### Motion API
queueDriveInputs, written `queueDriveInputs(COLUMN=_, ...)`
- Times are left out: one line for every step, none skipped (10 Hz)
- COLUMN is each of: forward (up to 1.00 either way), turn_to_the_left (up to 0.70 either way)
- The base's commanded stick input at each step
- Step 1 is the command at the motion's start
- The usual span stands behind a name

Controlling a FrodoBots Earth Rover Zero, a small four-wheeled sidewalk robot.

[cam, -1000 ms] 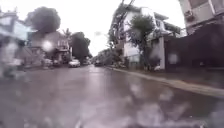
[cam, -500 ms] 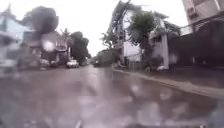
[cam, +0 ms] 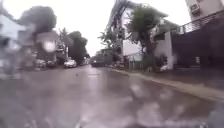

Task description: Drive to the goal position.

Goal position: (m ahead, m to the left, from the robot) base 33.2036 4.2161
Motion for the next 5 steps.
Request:
queueDriveInputs(forward=1.00, turn_to_the_left=0.00)
queueDriveInputs(forward=1.00, turn_to_the_left=0.00)
queueDriveInputs(forward=1.00, turn_to_the_left=0.00)
queueDriveInputs(forward=1.00, turn_to_the_left=0.00)
queueDriveInputs(forward=1.00, turn_to_the_left=0.00)
